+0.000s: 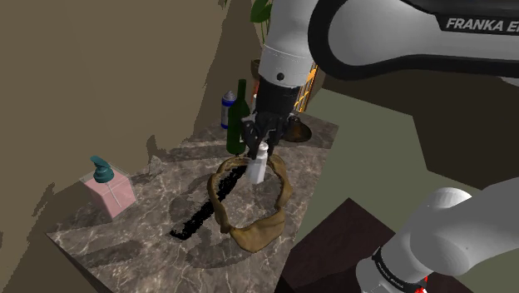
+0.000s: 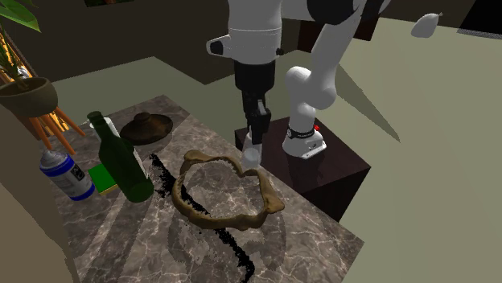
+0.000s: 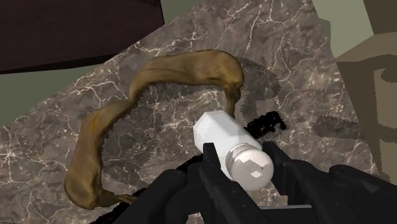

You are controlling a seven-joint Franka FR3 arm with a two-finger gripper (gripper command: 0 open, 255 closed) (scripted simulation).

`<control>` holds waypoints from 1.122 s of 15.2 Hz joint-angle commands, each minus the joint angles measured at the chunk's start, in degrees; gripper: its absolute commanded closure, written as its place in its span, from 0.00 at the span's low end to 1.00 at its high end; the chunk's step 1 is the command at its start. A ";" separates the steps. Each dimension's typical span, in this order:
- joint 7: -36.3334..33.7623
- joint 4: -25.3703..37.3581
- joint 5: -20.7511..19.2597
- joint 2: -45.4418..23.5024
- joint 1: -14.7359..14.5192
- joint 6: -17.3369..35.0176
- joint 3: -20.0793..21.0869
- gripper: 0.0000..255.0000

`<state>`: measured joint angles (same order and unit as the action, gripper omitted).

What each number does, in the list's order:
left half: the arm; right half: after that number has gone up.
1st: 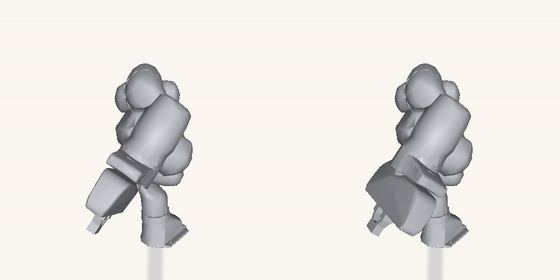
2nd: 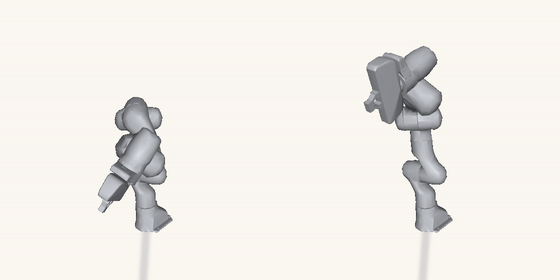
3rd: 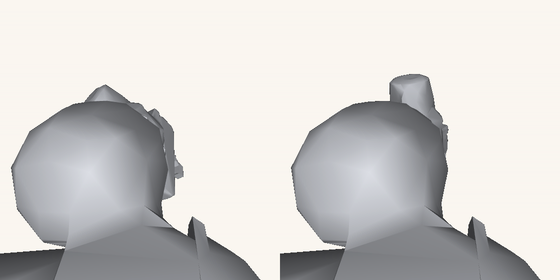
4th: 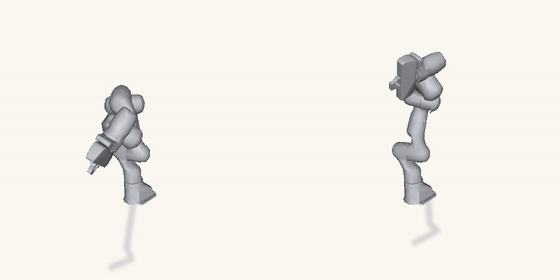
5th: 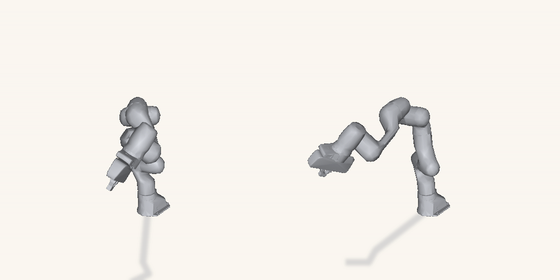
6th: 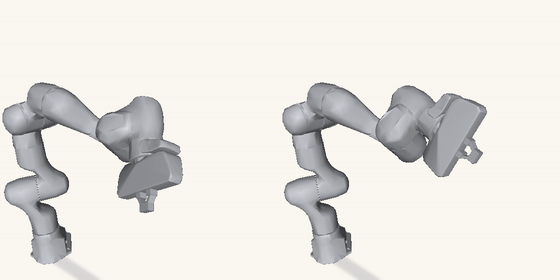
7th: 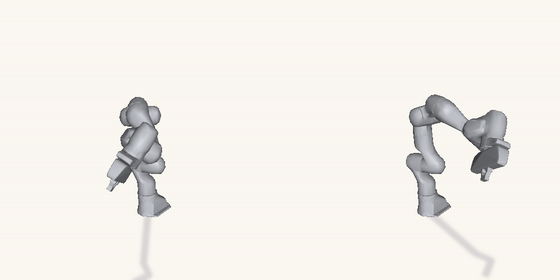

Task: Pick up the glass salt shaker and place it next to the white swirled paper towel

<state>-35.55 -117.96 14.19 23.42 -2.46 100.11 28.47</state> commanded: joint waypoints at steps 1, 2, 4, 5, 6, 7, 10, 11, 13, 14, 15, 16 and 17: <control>-0.15 1.75 -0.20 -0.16 0.11 -1.62 -0.19 1.00; -0.24 2.61 -0.30 -0.27 0.16 -2.37 -0.26 1.00; -0.44 4.36 -0.50 -0.54 0.27 -3.87 -0.39 1.00; -0.54 5.26 -0.60 -0.70 0.33 -4.61 -0.45 1.00; -0.64 6.17 -0.71 -0.87 0.38 -5.36 -0.50 1.00; -0.75 7.09 -0.81 -1.05 0.44 -6.11 -0.55 1.00; -1.10 9.95 -1.14 -1.68 0.61 -8.35 -0.66 1.00; -1.21 10.80 -1.24 -1.88 0.66 -9.01 -0.68 1.00; 1.52 10.59 -1.83 -2.10 1.53 -9.07 -2.62 1.00; 2.86 10.59 -2.15 -2.29 1.98 -9.10 -3.55 1.00; 4.18 10.64 -2.49 -2.55 2.44 -9.12 -4.47 1.00; 5.48 10.76 -2.84 -2.87 2.91 -9.14 -5.36 1.00; 6.76 10.95 -3.19 -3.25 3.39 -9.16 -6.23 1.00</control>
<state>-30.09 -107.22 11.43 20.78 0.45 90.78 23.01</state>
